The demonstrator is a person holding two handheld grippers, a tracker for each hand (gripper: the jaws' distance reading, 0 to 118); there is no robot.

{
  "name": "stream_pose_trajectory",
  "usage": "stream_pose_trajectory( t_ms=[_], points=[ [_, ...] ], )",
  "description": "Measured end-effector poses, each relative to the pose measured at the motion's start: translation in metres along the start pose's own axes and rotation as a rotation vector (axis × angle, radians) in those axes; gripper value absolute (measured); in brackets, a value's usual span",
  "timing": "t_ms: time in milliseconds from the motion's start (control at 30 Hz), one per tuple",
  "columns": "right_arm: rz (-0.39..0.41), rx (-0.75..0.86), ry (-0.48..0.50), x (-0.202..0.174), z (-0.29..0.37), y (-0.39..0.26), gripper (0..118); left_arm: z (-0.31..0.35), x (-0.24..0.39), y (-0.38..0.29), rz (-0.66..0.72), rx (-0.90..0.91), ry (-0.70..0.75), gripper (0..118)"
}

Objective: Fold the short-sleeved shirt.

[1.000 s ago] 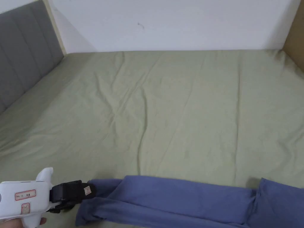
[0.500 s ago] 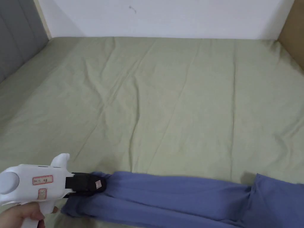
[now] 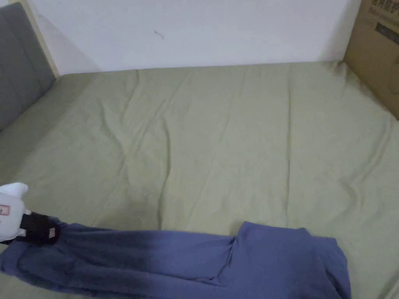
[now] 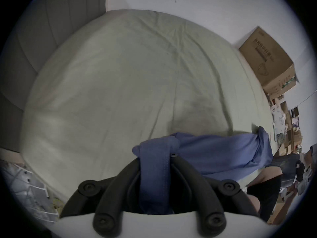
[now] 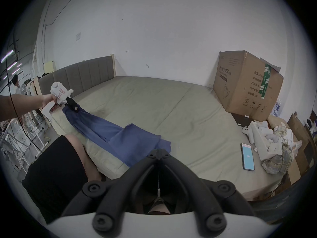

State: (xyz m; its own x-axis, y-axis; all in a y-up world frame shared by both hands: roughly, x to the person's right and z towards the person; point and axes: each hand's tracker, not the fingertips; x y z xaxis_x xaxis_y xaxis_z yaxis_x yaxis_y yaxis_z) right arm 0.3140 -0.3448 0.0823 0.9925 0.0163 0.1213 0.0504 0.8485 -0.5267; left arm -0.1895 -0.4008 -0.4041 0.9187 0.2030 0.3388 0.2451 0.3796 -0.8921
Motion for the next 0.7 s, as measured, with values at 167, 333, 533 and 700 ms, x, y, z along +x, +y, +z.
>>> stream_pose_trajectory(
  t_ms=[167, 333, 533, 700],
  points=[
    [-0.036, 0.001, 0.033, 0.001, 0.001, -0.011, 0, 0.039, 0.078, 0.011, -0.021, -0.055, -0.068, 10],
    [-0.059, 0.06, 0.076, 0.0, 0.015, -0.015, 0, 0.02, 0.176, 0.011, -0.167, -0.083, -0.091, 10],
    [-0.084, 0.103, 0.09, 0.006, 0.044, -0.022, 0, -0.072, 0.25, -0.008, -0.156, -0.156, -0.085, 15],
    [-0.076, 0.088, 0.048, 0.014, 0.059, -0.035, 0, -0.1, 0.263, -0.018, 0.005, -0.125, -0.379, 111]
  ],
)
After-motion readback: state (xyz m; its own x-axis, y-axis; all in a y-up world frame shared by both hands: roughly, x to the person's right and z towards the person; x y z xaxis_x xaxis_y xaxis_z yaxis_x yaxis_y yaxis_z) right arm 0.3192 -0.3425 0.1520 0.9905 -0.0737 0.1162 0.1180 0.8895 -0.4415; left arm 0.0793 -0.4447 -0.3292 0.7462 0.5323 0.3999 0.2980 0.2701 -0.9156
